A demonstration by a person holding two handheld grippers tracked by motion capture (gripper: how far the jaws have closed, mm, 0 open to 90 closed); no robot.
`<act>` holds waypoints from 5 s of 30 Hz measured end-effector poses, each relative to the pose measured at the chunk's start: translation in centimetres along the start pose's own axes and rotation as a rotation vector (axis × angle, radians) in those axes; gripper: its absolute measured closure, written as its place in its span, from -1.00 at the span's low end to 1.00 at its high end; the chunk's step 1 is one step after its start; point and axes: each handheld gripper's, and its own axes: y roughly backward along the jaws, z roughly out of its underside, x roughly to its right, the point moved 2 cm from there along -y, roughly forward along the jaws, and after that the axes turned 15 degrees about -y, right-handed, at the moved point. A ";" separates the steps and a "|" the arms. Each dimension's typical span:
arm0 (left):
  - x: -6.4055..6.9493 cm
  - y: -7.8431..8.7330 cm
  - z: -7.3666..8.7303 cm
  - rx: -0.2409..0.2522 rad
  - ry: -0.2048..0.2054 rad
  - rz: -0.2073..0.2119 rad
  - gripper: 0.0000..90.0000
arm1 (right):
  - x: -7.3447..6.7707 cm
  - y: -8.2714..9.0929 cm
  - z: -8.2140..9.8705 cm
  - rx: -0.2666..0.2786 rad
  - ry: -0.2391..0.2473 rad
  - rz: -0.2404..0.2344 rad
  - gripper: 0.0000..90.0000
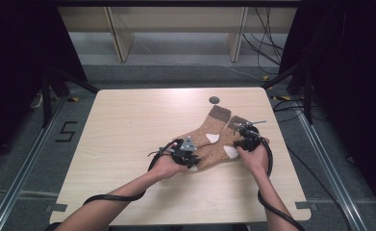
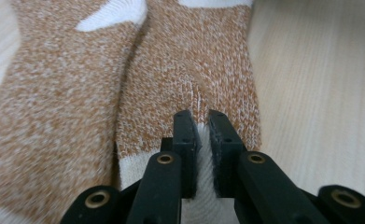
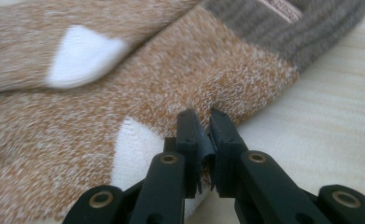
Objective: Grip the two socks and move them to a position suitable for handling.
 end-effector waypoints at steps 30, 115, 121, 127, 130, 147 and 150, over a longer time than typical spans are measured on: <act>2.4 14.1 10.0 0.052 0.206 -0.018 0.22 | -5.5 4.7 6.0 -0.031 0.141 -0.094 0.06; -8.4 9.1 10.7 -0.186 0.146 -0.114 0.12 | -7.6 -4.9 -5.7 0.028 0.150 0.001 -0.11; -8.9 8.8 11.0 -0.189 0.201 -0.134 0.06 | -7.4 -6.4 -4.9 -0.004 0.166 -0.041 0.39; -9.1 8.8 11.3 -0.177 0.251 -0.126 0.24 | -7.4 -5.3 -3.9 -0.041 0.169 -0.043 0.67; -9.2 8.8 11.3 -0.166 0.271 -0.123 0.47 | -7.1 -4.6 -3.4 -0.045 0.161 -0.054 0.68; -9.1 9.3 10.4 -0.133 0.297 -0.143 0.75 | -6.1 -2.6 -1.8 -0.023 0.148 -0.091 0.68; -9.1 9.4 10.3 -0.137 0.293 -0.148 0.76 | -6.1 -2.4 -1.5 -0.022 0.150 -0.090 0.68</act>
